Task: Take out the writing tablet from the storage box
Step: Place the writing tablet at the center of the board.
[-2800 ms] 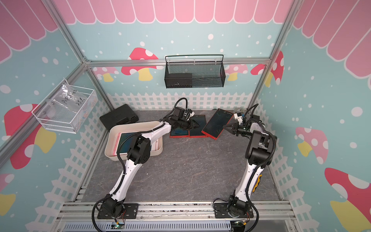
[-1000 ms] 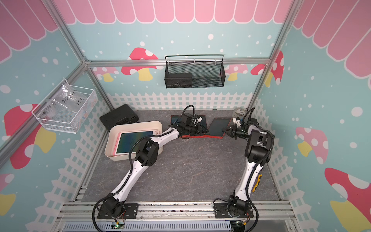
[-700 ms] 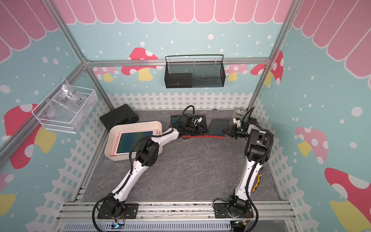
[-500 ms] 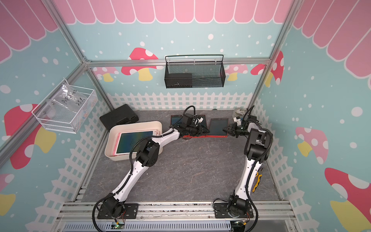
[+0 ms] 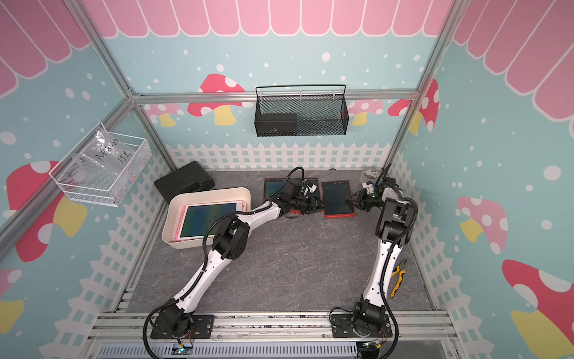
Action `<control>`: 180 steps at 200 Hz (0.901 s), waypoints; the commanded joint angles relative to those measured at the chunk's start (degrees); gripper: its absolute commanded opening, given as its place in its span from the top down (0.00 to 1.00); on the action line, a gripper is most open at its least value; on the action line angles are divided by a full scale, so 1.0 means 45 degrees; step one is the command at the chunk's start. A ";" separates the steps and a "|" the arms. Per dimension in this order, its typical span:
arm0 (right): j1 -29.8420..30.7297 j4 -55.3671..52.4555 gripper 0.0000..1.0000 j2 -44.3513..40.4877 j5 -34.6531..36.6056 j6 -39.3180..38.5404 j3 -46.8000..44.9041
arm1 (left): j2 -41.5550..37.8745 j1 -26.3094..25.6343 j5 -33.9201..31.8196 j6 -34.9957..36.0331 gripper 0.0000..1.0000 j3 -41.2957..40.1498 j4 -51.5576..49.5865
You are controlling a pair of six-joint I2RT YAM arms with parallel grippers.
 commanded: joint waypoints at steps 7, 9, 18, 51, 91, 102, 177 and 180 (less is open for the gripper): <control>0.0139 -0.0144 0.65 0.0703 0.0150 0.0265 0.1189 | -0.0028 -0.0026 0.0087 0.0183 0.63 -0.0099 0.0010; 0.0149 -0.0136 0.64 0.0727 0.0154 0.0247 0.1243 | -0.0047 -0.0012 0.0105 0.0185 0.63 -0.0142 -0.0003; 0.0212 -0.0146 0.63 0.0769 0.0466 0.0159 0.1461 | -0.0197 0.0004 0.0126 0.0256 0.63 -0.0296 -0.0008; 0.0375 -0.0082 0.53 0.0531 0.1540 -0.0168 0.2117 | -0.1339 0.0134 -0.0364 0.0869 0.62 -0.1435 0.0059; 0.0421 0.0415 0.50 -0.1204 0.3549 -0.0358 0.0827 | -0.2722 0.0567 -0.0595 0.0737 0.63 -0.3280 0.1108; 0.0433 0.0771 0.49 -0.1959 0.3953 -0.0375 0.0028 | -0.3199 0.0630 -0.0684 0.1057 0.63 -0.3712 0.1017; 0.0489 0.1582 0.51 -0.6766 0.3814 -0.0378 -0.6435 | -0.5999 0.1135 -0.1177 0.1810 0.64 -0.6371 0.0939; 0.0491 0.1616 0.51 -0.6883 0.3701 -0.0349 -0.6712 | -0.6181 0.1212 -0.1236 0.1856 0.64 -0.6610 0.0982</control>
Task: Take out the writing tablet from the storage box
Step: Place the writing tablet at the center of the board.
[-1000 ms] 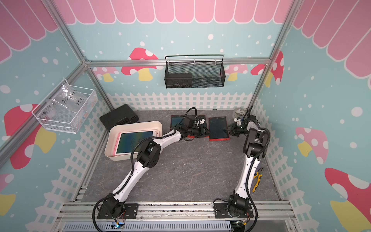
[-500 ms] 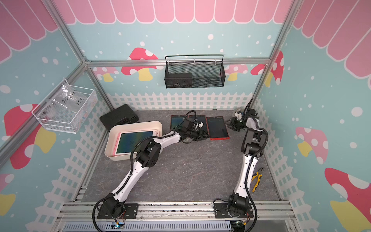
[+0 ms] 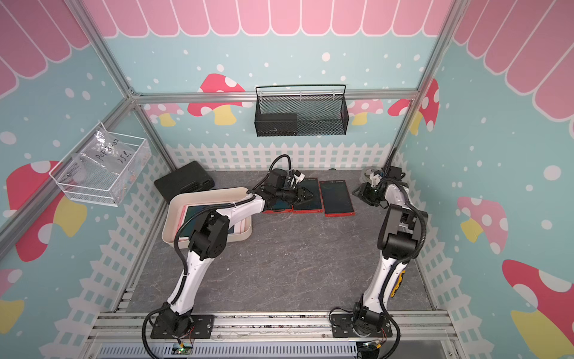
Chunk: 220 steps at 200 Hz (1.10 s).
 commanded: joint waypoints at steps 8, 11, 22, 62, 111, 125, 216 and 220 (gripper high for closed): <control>0.0083 0.0427 0.51 -0.1008 -0.1002 -0.0025 -0.2594 | -0.1631 0.0571 -0.0758 0.0630 0.64 -0.1887 0.0255; 0.0098 0.0608 0.51 -0.1164 -0.1101 0.0025 -0.2932 | -0.1820 0.0623 -0.0877 0.0732 0.63 -0.2091 0.0198; 0.0122 0.1100 0.51 -0.1804 -0.1502 0.0199 -0.3961 | -0.2458 0.0890 -0.1307 0.1099 0.63 -0.2804 -0.0099; 0.0767 0.1699 0.51 -0.2472 -0.1760 0.0650 -0.5749 | -0.4252 0.1929 -0.1785 0.1611 0.63 -0.5189 -0.0461; 0.1216 0.2932 0.52 -0.1528 -0.1921 0.1254 -0.6027 | -0.6109 0.3203 -0.2414 0.2039 0.63 -0.7215 -0.0658; 0.1216 0.3013 0.52 -0.0940 -0.1922 0.1271 -0.5739 | -0.6596 0.3498 -0.2636 0.2116 0.62 -0.7680 -0.0652; 0.1251 0.2873 0.53 0.1131 -0.2118 0.1095 -0.3788 | -0.8144 0.4643 -0.3392 0.2502 0.63 -0.8993 -0.1166; 0.1244 0.2877 0.53 0.1184 -0.2120 0.1095 -0.3733 | -0.8153 0.4640 -0.3399 0.2500 0.63 -0.8995 -0.1187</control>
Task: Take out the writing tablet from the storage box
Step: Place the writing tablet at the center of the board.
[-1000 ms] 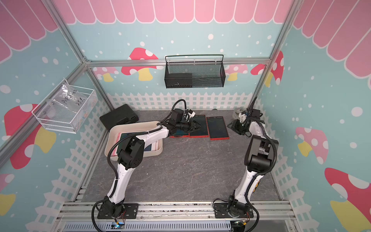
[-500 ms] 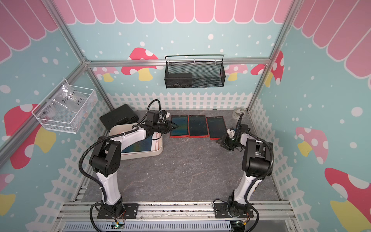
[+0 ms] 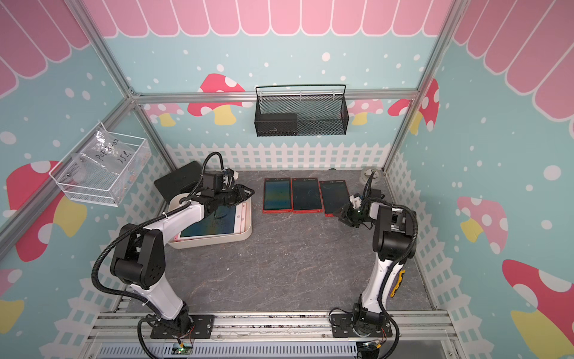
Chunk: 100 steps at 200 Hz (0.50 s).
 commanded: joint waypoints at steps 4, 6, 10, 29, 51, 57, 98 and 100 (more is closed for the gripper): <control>0.0034 -0.0083 0.53 0.0718 0.0175 -0.0158 0.0444 | -0.0277 0.0111 -0.0295 0.0314 0.63 -0.0223 -0.0315; 0.0031 -0.0088 0.53 0.0729 0.0155 -0.0158 0.0465 | -0.0279 0.0113 -0.0298 0.0318 0.63 -0.0223 -0.0322; 0.0029 -0.0087 0.53 0.0778 0.0150 -0.0158 0.0503 | -0.0280 0.0114 -0.0321 0.0313 0.63 -0.0212 -0.0345; 0.0029 -0.0063 0.53 0.0961 0.0053 -0.0148 0.0665 | -0.0364 0.0153 -0.0402 0.0302 0.63 -0.0279 -0.0389; 0.0053 0.0036 0.53 0.1014 0.0049 -0.0158 0.0790 | -0.0414 0.0248 -0.0420 0.0312 0.64 -0.0260 -0.0521; 0.0064 0.0055 0.53 0.1055 0.0023 -0.0158 0.0854 | -0.0416 0.0269 -0.0416 0.0319 0.64 -0.0251 -0.0528; 0.0075 0.0034 0.54 0.1507 0.0017 -0.0119 0.1518 | -0.0494 0.0480 -0.0409 0.0390 0.64 -0.0233 -0.0763; 0.0075 0.0034 0.54 0.1532 0.0023 -0.0119 0.1549 | -0.0494 0.0489 -0.0429 0.0400 0.64 -0.0240 -0.0796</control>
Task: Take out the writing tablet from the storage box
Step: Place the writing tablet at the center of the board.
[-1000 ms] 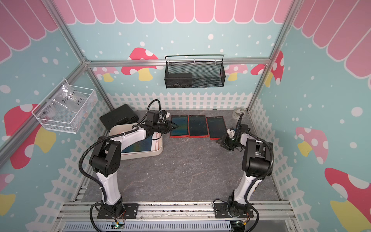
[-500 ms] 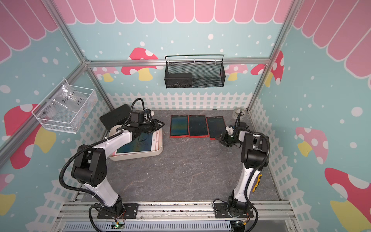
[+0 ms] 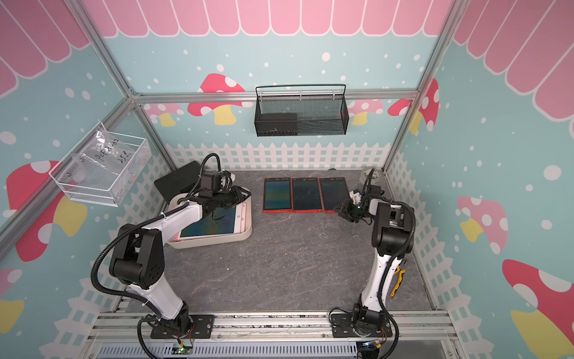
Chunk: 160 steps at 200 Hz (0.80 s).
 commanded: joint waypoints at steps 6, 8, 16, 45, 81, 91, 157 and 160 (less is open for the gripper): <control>0.0065 -0.0103 0.54 0.0645 0.0381 -0.0119 0.0415 | -0.0513 0.0196 -0.0208 0.0361 0.64 -0.0116 -0.0338; 0.0061 -0.0101 0.54 0.0668 0.0381 -0.0134 0.0435 | -0.0523 0.0205 -0.0205 0.0371 0.64 -0.0123 -0.0369; 0.0066 -0.0149 0.54 0.0751 0.0371 -0.0156 0.0528 | -0.0585 0.0236 -0.0221 0.0409 0.64 -0.0136 -0.0438; 0.0085 -0.0173 0.54 0.0801 0.0297 -0.0153 0.0558 | -0.0729 0.0398 -0.0303 0.0498 0.65 -0.0214 -0.0602; 0.0087 -0.0378 0.55 0.0442 0.0050 -0.0191 0.0243 | -0.0868 0.0613 -0.0467 0.0593 0.65 -0.0262 -0.0861; 0.0099 -0.0736 0.56 0.0175 0.0146 -0.0264 0.0090 | -0.0955 0.0719 -0.0631 0.0652 0.65 -0.0280 -0.1091; 0.0691 -0.3194 0.53 -0.2497 0.0348 -0.1335 -0.0153 | -0.2236 0.1864 -0.3999 0.0633 0.60 -0.0626 -0.4302; 0.0776 -0.3244 0.53 -0.2515 0.0328 -0.1358 -0.0034 | -0.2331 0.1948 -0.4159 0.0559 0.60 -0.0725 -0.4389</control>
